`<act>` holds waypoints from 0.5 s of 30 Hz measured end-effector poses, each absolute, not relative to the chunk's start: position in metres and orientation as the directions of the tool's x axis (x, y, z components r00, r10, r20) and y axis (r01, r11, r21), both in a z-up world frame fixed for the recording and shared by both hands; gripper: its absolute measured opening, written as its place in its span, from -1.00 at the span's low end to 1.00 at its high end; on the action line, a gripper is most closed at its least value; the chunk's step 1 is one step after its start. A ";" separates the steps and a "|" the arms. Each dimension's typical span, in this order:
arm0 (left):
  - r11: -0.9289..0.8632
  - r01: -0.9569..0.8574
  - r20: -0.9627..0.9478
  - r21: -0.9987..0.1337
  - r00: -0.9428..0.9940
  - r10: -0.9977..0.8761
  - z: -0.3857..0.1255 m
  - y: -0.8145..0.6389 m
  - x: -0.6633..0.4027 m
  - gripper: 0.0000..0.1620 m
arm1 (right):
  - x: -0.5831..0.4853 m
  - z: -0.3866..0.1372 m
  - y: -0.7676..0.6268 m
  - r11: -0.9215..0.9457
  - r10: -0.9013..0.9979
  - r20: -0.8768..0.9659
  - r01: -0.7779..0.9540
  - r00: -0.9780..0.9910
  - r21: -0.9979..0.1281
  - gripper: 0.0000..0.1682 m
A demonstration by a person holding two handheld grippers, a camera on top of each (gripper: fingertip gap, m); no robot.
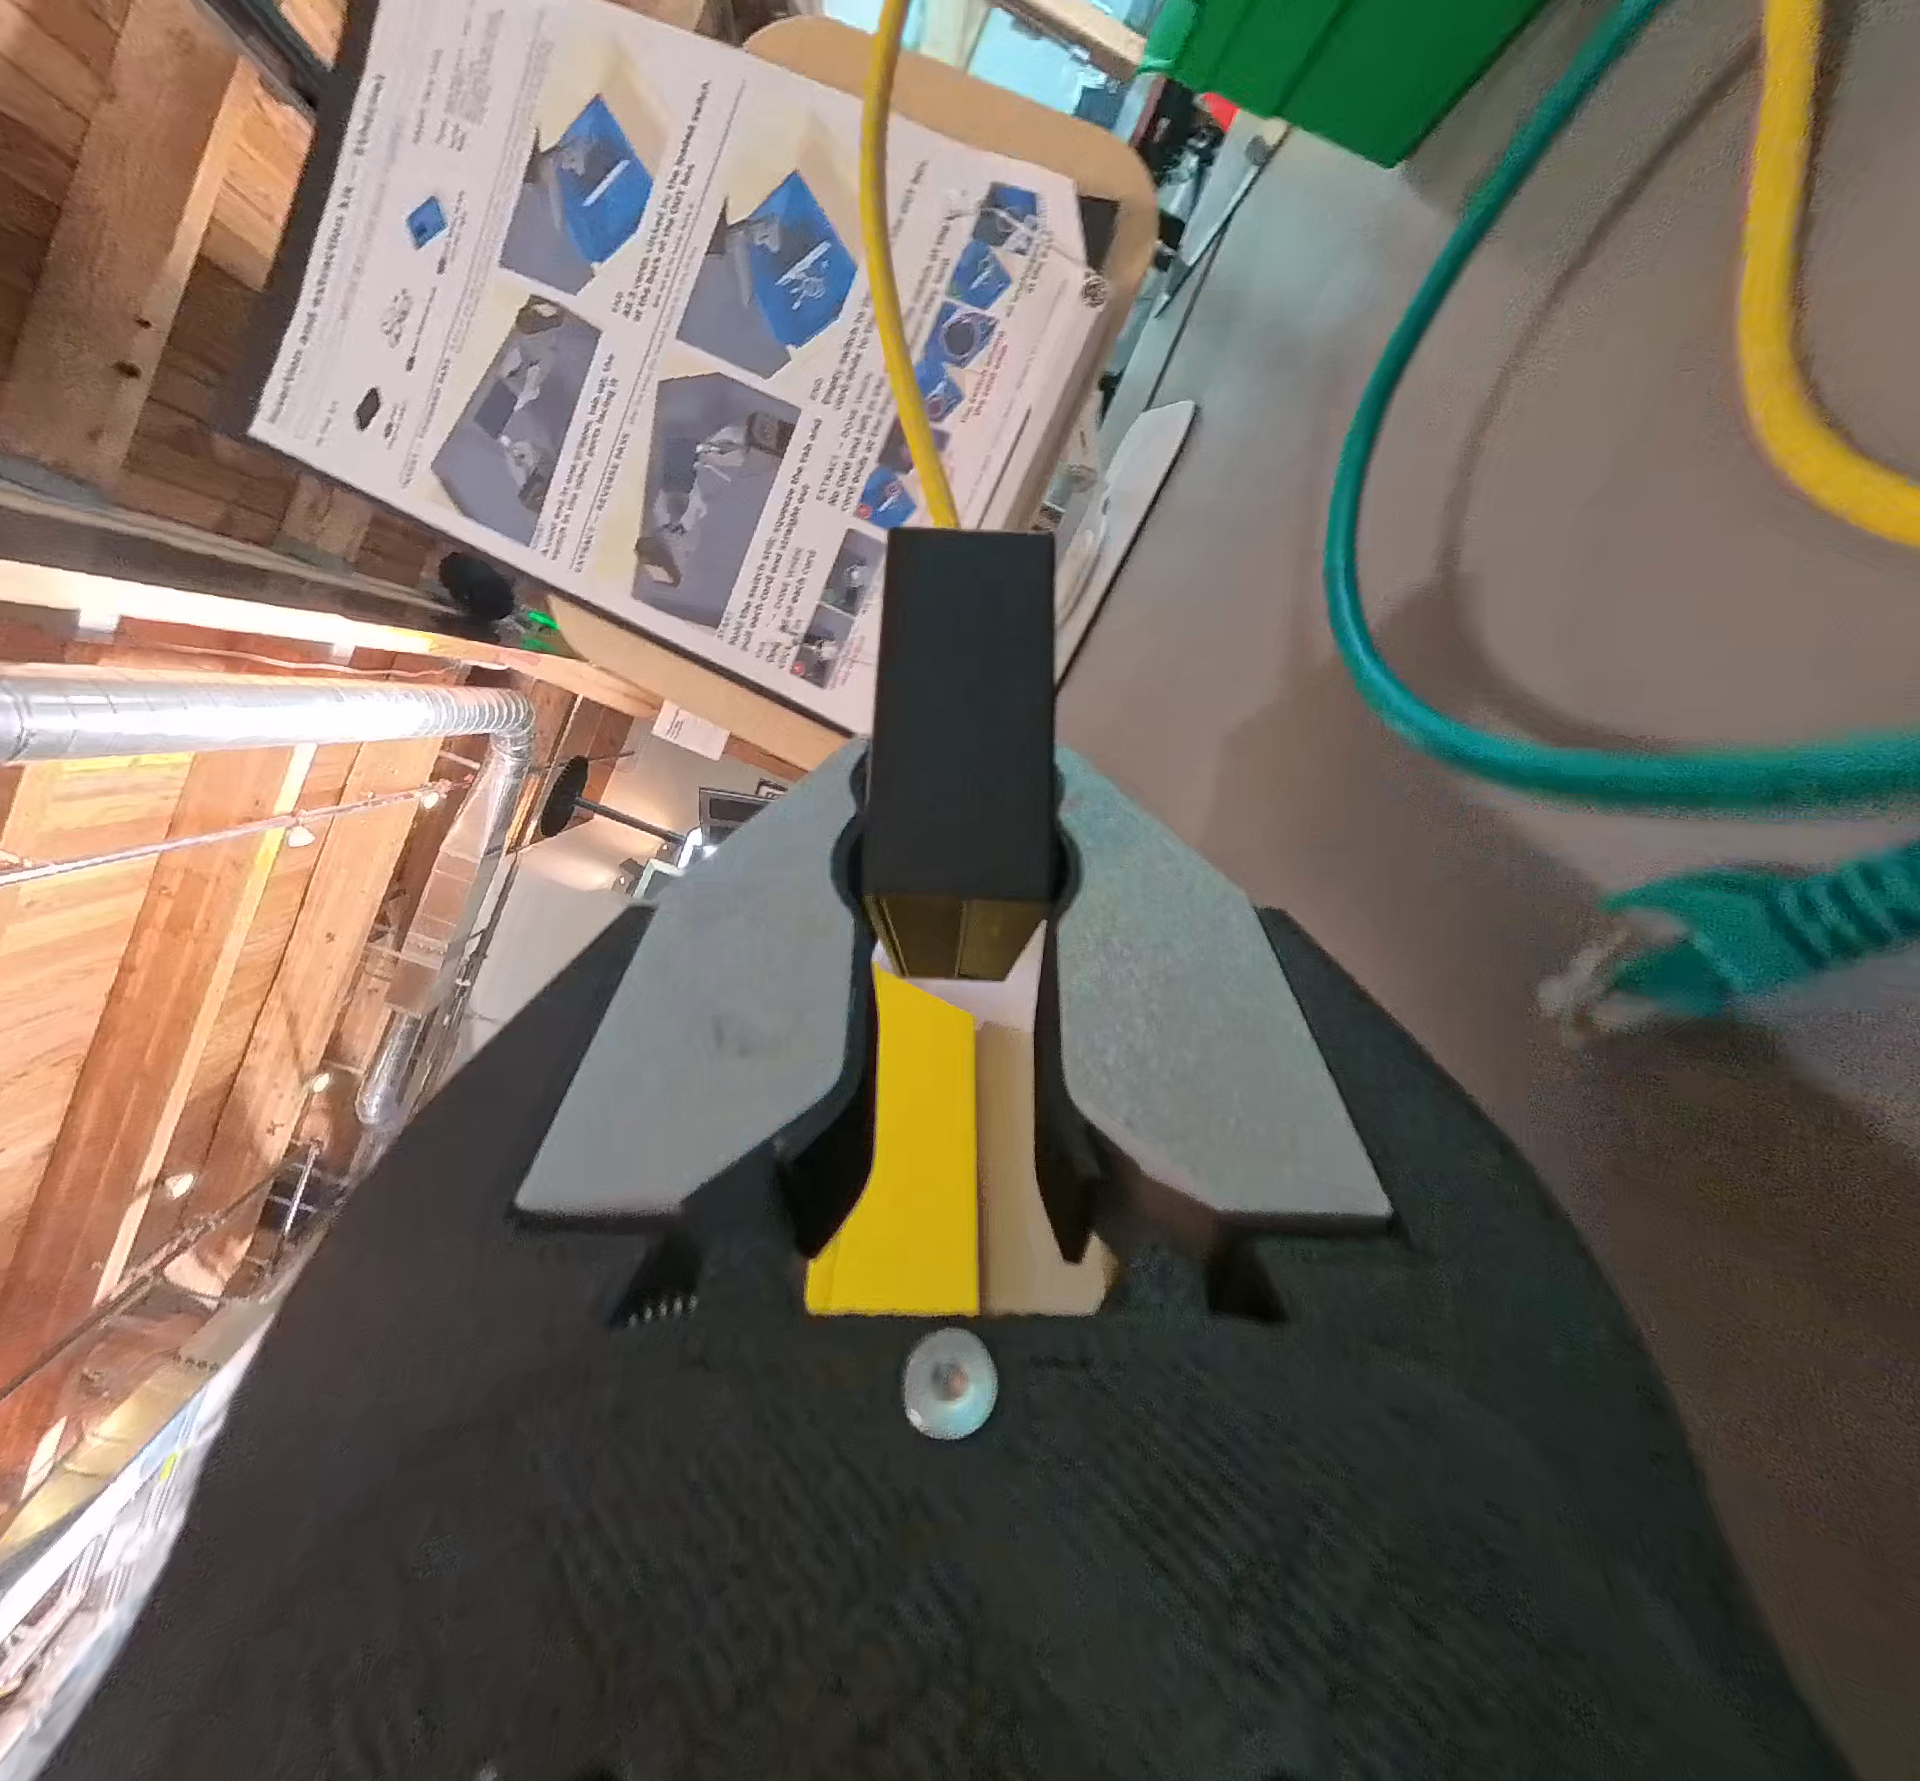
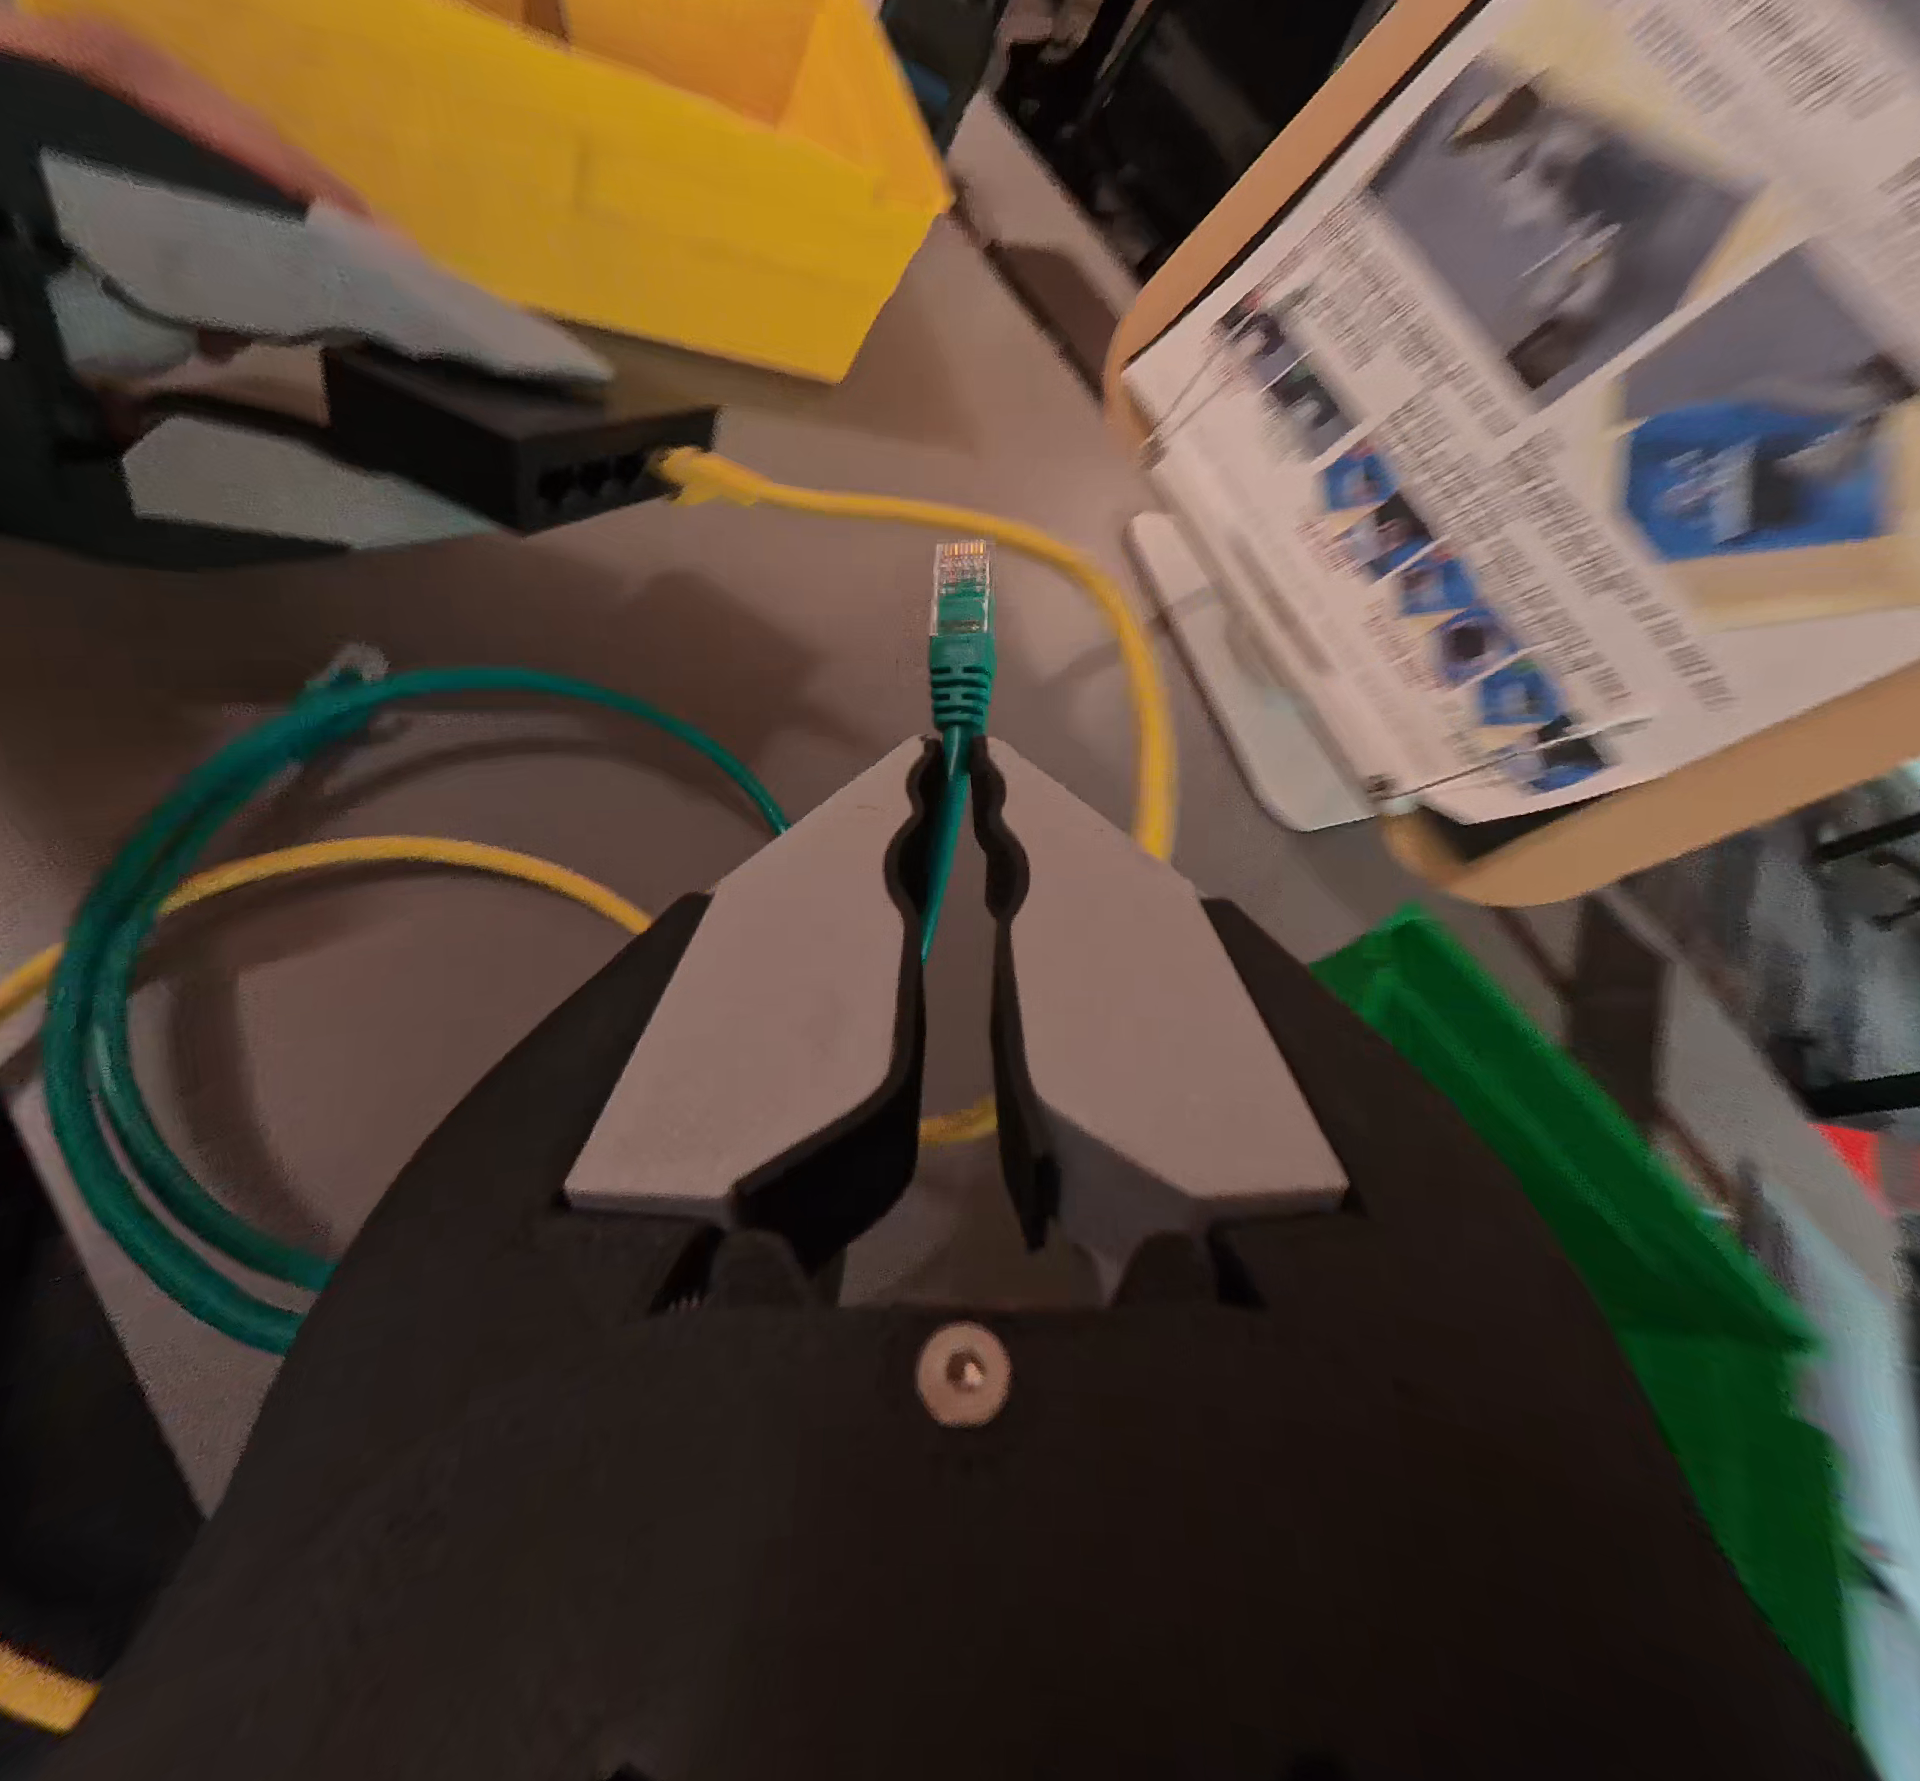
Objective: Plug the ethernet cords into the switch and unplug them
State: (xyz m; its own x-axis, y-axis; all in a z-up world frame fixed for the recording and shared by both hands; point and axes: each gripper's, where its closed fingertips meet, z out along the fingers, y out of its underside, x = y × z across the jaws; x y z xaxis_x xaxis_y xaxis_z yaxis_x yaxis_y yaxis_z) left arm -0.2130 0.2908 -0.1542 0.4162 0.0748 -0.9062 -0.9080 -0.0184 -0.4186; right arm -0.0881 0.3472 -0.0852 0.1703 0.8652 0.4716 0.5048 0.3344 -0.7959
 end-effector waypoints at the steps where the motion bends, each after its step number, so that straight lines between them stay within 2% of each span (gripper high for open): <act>1: -0.018 -0.905 -0.901 -0.426 0.423 0.095 -0.151 0.290 -0.215 -0.67 | -0.083 -0.064 0.349 0.360 0.851 0.493 0.481 0.182 -0.800 -0.99; 3: 0.000 -0.899 -0.892 -0.437 0.434 0.127 -0.143 0.288 -0.217 -0.67 | -0.077 -0.026 0.340 0.409 0.848 0.508 0.420 0.153 -0.810 -0.99; 5: 0.019 -0.900 -0.889 -0.436 0.433 0.150 -0.137 0.285 -0.216 -0.67 | -0.080 -0.019 0.315 0.425 0.883 0.469 0.410 0.008 -0.807 -0.99; 7: 0.066 -0.908 -0.887 -0.414 0.419 0.193 -0.125 0.279 -0.212 -0.67 | -0.089 -0.036 0.302 0.430 0.893 0.442 0.458 -0.088 -0.778 -0.99; 11: 0.153 -0.920 -0.871 -0.361 0.391 0.298 -0.102 0.261 -0.205 -0.66 | -0.106 -0.079 0.283 0.487 0.866 0.479 0.464 -0.145 -0.740 -1.00; 15: 0.167 -0.913 -0.885 -0.373 0.404 0.233 -0.113 0.266 -0.200 -0.66 | -0.118 -0.116 0.266 0.454 0.890 0.413 0.458 -0.194 -0.764 -1.00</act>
